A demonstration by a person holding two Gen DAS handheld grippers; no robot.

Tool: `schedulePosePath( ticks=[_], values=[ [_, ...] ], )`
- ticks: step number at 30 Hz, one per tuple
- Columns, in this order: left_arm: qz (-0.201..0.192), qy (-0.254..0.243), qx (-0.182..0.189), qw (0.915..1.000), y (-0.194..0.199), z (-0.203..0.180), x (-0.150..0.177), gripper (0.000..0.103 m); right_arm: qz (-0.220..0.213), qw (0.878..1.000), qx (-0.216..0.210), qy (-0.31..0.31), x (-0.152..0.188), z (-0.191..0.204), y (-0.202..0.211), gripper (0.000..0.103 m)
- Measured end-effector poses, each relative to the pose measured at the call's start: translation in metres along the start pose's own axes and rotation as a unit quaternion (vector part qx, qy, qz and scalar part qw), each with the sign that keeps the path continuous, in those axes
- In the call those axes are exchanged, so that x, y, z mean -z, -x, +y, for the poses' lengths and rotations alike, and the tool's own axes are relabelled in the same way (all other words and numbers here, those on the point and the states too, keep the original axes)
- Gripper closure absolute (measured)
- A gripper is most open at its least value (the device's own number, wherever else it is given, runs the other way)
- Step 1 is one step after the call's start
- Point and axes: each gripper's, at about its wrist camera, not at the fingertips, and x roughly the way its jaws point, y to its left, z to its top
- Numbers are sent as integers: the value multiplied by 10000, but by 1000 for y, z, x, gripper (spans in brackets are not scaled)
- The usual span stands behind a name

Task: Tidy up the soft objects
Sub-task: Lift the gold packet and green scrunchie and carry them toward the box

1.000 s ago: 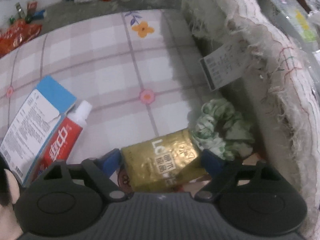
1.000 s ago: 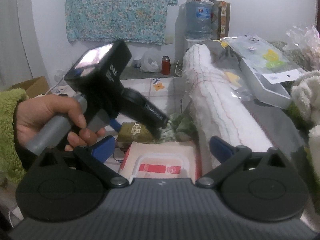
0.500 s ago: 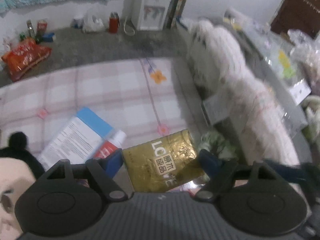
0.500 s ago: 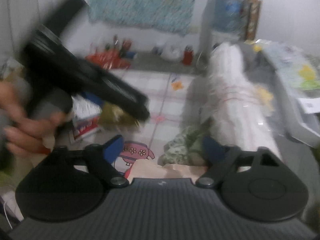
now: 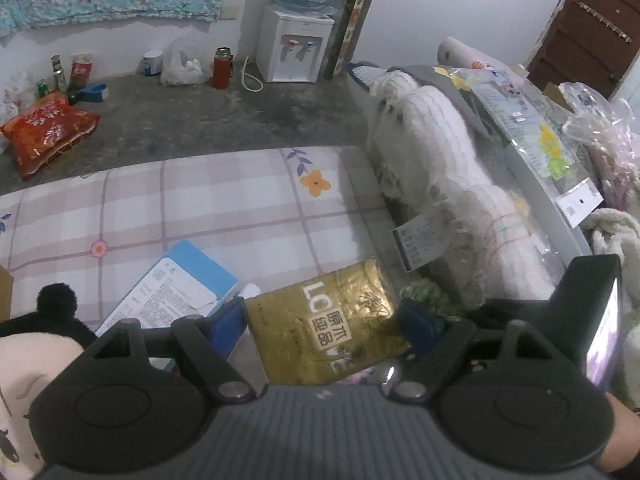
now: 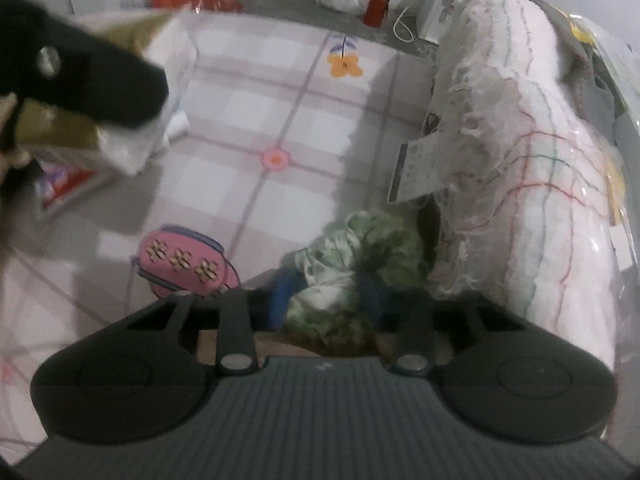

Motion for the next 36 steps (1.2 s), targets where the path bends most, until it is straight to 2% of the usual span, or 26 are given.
schedulePosePath(
  ticks=[2, 5, 9, 13, 16, 22, 27, 31, 36],
  values=[
    [14, 5, -6, 10000, 1, 1, 1, 20, 55, 9999, -90, -41, -2, -1, 0, 82],
    [-30, 46, -35, 10000, 7, 3, 2, 20, 11, 9995, -221, -236, 0, -12, 0, 89],
    [-132, 43, -96, 9999, 19, 2, 3, 20, -333, 9959, -539, -639, 10, -23, 20, 91],
    [-231, 54, -46, 9997, 37, -1, 5, 20, -774, 9894, -657, -1036, 25, -33, 56, 91],
    [-339, 52, 81, 9994, 59, -6, 10, 20, -1198, 9789, -877, -1401, 40, -42, 93, 92],
    [-686, -24, 292, 9972, 114, -16, 28, 20, -2042, 9552, -1232, -1755, 82, -39, 172, 92],
    [-861, -39, 502, 9950, 159, -19, 52, 20, -2462, 9308, -1701, -2100, 113, -32, 223, 92],
    [-1018, 11, 615, 9929, 195, -11, 75, 20, -2778, 9163, -1910, -2161, 131, -15, 259, 92],
    [-1119, 249, 668, 9912, 235, 14, 103, 20, -3036, 8988, -2347, -2120, 140, 16, 288, 92]
  ],
)
